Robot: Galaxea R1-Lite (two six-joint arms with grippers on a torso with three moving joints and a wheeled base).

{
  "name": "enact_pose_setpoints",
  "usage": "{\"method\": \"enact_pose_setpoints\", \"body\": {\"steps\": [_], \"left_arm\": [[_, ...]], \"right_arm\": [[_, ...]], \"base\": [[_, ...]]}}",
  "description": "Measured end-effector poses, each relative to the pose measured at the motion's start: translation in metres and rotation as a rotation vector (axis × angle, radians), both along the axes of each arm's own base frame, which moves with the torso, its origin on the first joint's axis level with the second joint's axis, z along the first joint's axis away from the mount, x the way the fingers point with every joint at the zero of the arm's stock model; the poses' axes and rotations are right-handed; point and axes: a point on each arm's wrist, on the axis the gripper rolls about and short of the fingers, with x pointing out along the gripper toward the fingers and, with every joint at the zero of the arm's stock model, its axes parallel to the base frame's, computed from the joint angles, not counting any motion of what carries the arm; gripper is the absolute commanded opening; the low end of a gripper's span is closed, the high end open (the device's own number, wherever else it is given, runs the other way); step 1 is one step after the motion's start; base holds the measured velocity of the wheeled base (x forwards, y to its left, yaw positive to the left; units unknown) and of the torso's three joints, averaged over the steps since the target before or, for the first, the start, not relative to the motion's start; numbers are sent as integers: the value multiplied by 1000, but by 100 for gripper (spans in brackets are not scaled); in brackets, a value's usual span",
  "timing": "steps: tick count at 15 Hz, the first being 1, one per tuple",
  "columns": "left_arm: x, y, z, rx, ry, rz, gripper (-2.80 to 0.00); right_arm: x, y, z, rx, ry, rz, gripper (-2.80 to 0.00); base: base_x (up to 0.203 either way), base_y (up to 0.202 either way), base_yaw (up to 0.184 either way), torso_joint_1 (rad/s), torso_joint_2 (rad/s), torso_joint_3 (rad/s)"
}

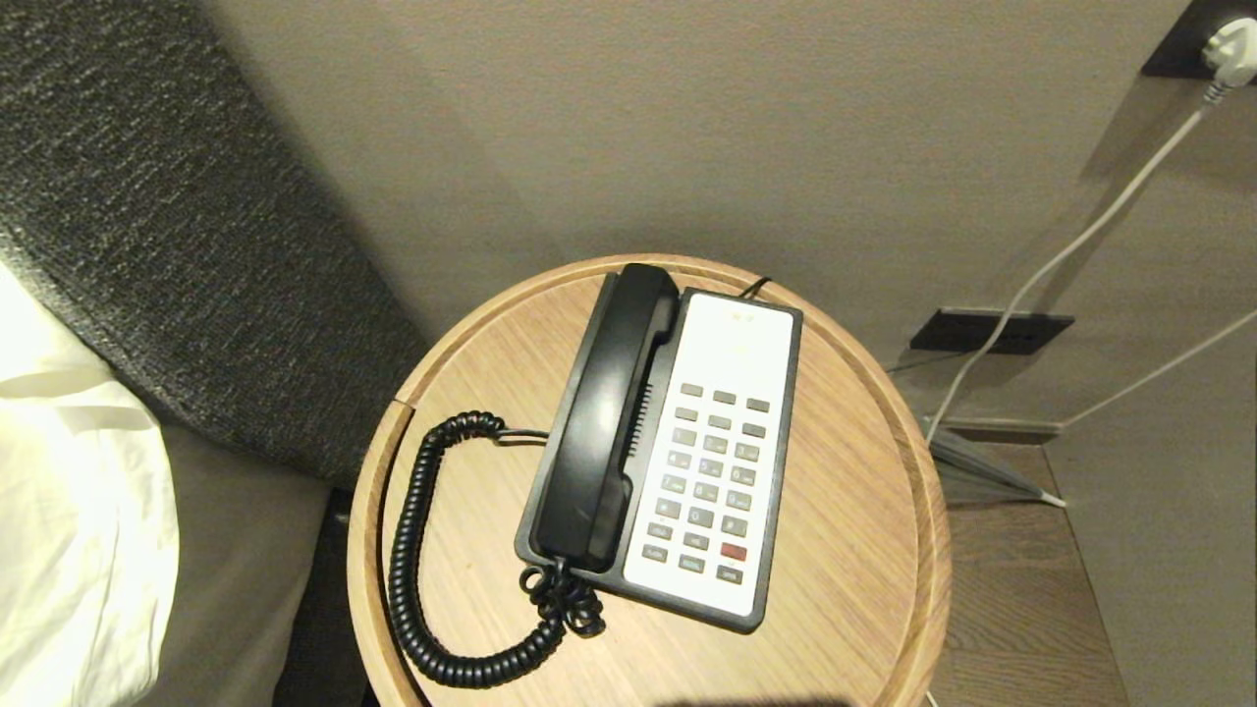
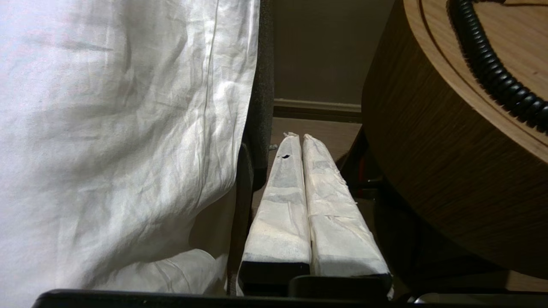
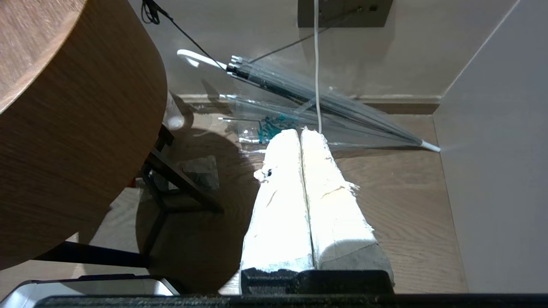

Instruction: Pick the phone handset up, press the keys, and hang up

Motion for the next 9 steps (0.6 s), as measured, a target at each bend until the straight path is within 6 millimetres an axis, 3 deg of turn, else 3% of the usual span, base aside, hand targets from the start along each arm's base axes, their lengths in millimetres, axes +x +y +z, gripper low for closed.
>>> {"method": "enact_pose_setpoints", "body": {"steps": [9], "left_arm": [[0,0,0,-10,1,0,-280]], "right_arm": [[0,0,0,0,0,0,-280]], "base": [[0,0,0,2,2,189]]}}
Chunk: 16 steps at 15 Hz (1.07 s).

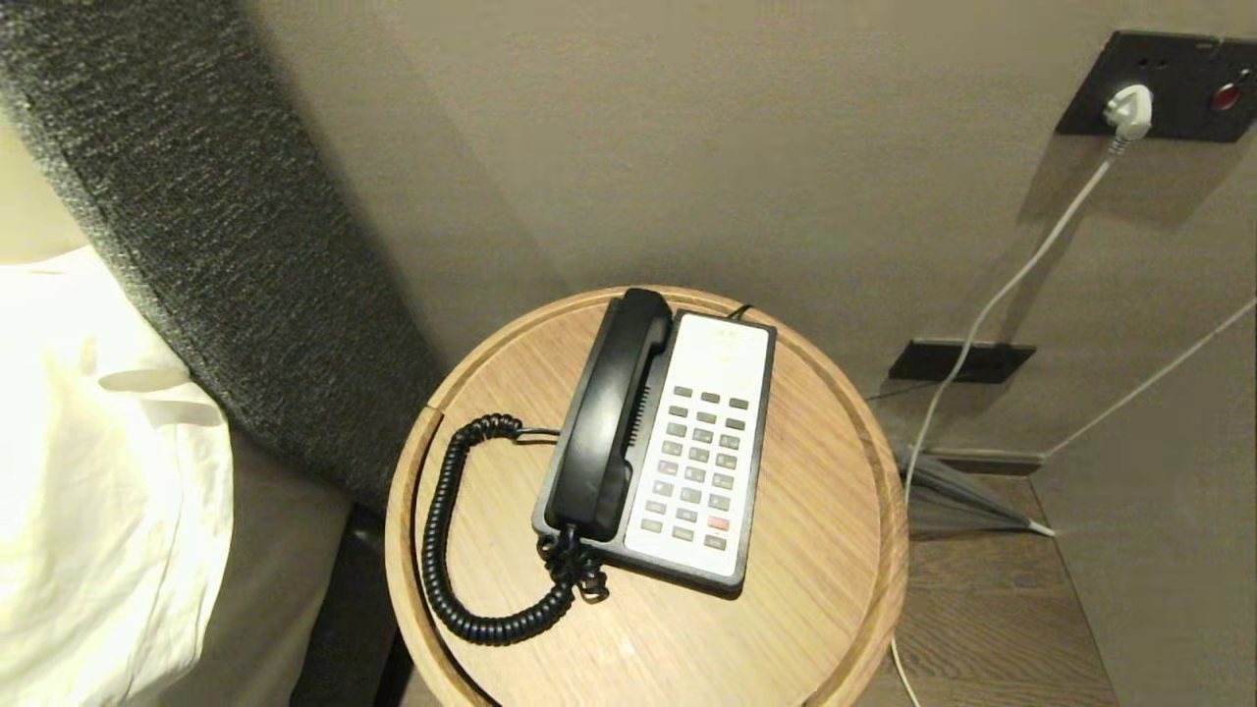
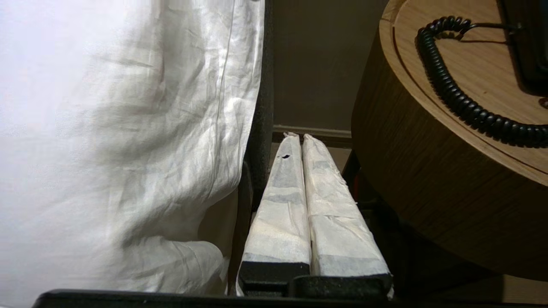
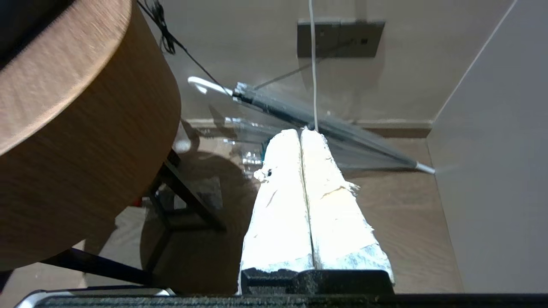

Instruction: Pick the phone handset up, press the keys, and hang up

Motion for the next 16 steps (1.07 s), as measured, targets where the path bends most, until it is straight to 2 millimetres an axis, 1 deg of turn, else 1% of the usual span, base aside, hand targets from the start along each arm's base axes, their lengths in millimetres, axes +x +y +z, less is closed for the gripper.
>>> {"method": "enact_pose_setpoints", "body": {"steps": [16], "left_arm": [[0,0,0,-3,-1,0,-280]], "right_arm": [[0,0,0,0,1,0,-280]], "base": [[0,0,0,2,2,203]]}}
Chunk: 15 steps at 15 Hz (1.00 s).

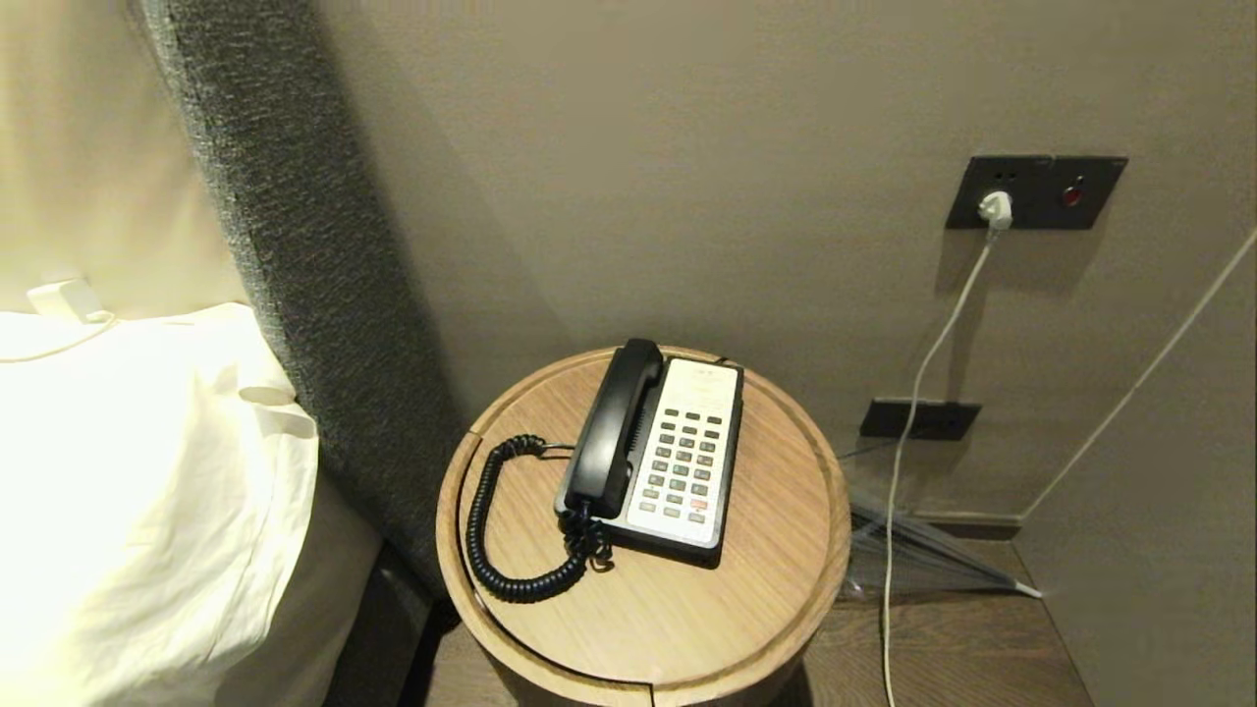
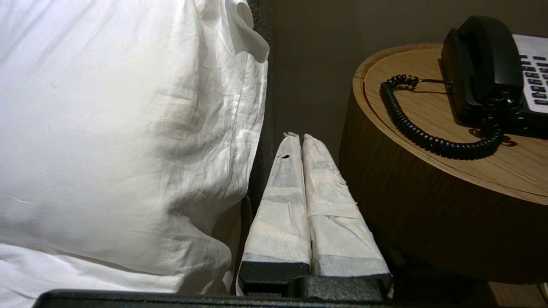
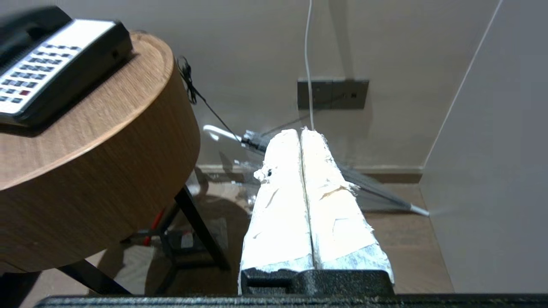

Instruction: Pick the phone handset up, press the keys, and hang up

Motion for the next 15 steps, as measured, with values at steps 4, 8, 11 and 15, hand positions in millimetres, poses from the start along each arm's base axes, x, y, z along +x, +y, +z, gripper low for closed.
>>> {"method": "enact_pose_setpoints", "body": {"steps": [4,8,11,15], "left_arm": [[0,0,0,-1,0,0,-280],[0,0,0,0,0,0,-280],[0,0,0,0,0,-1,-280],[0,0,0,1,0,-2,-280]], "right_arm": [[0,0,0,0,0,-1,-280],[0,0,0,0,0,0,-280],[0,0,0,0,0,0,-280],[0,0,0,0,0,-1,-280]], "base": [[0,0,0,2,-2,200],[0,0,0,2,4,207],[0,0,0,2,3,79],[0,0,0,1,0,6]]}}
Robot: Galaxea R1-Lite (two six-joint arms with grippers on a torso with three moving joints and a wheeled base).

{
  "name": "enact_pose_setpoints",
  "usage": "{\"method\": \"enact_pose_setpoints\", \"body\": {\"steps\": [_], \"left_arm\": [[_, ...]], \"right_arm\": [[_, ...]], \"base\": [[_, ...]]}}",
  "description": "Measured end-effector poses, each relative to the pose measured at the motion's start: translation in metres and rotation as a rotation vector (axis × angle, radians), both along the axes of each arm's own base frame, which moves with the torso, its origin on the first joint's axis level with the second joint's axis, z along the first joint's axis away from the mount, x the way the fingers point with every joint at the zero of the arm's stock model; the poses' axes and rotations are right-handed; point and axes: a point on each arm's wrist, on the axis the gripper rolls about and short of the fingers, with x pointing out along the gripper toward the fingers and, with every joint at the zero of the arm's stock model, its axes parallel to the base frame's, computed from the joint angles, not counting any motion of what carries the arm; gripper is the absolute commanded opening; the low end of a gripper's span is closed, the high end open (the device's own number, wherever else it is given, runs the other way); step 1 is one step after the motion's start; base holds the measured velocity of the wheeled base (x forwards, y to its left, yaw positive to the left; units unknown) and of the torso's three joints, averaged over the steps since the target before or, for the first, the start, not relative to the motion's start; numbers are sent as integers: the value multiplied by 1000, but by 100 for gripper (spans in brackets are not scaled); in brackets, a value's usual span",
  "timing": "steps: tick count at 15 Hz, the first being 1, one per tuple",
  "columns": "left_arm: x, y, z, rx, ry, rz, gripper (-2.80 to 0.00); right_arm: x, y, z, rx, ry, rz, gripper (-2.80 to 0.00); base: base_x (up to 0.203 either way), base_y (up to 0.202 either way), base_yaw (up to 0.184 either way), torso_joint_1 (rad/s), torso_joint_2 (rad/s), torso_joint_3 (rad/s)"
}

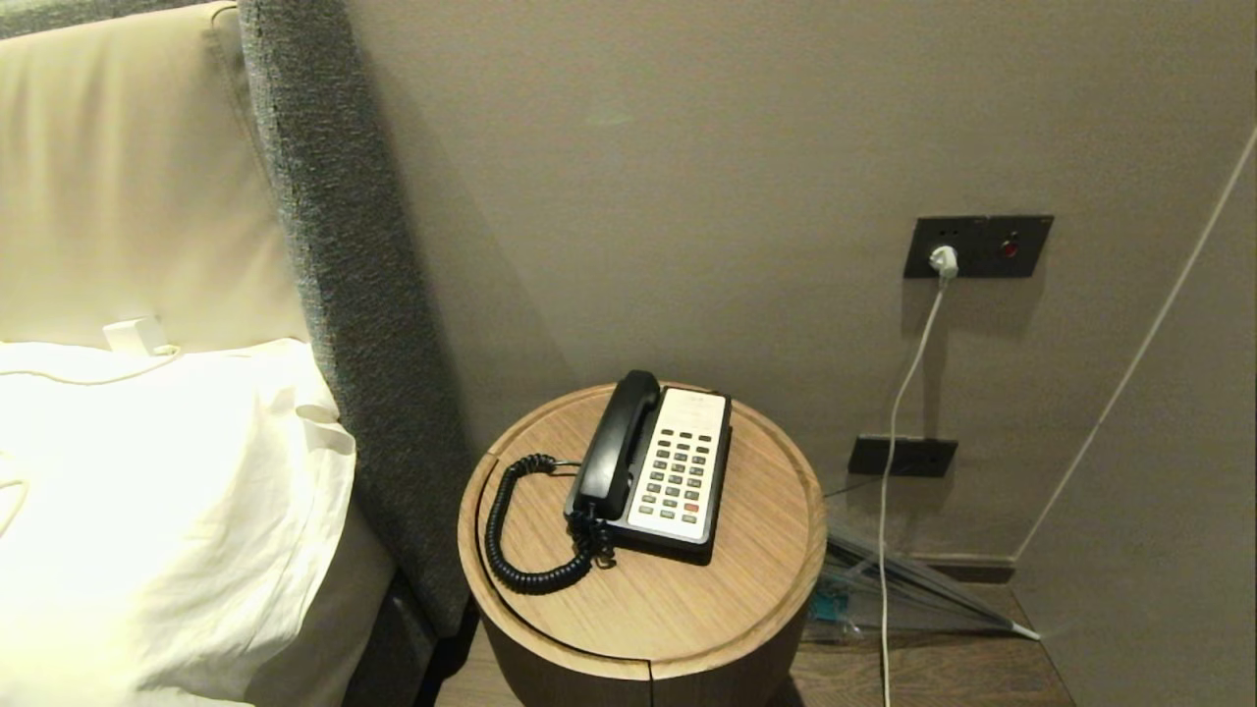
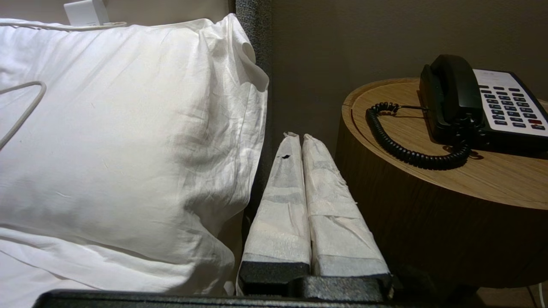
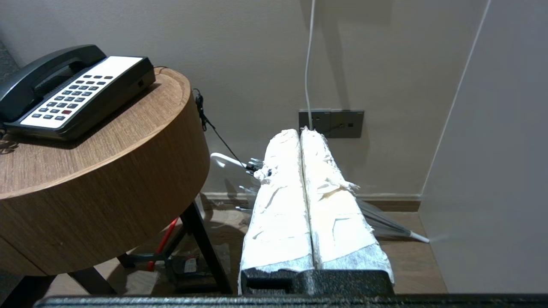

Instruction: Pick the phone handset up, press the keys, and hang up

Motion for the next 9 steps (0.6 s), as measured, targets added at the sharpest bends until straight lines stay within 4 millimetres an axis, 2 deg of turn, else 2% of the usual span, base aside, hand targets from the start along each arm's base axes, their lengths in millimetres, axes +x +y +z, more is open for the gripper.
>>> {"method": "enact_pose_setpoints", "body": {"steps": [9], "left_arm": [[0,0,0,0,0,0,-280]], "right_arm": [[0,0,0,1,0,0,-280]], "base": [[0,0,0,0,0,0]]}}
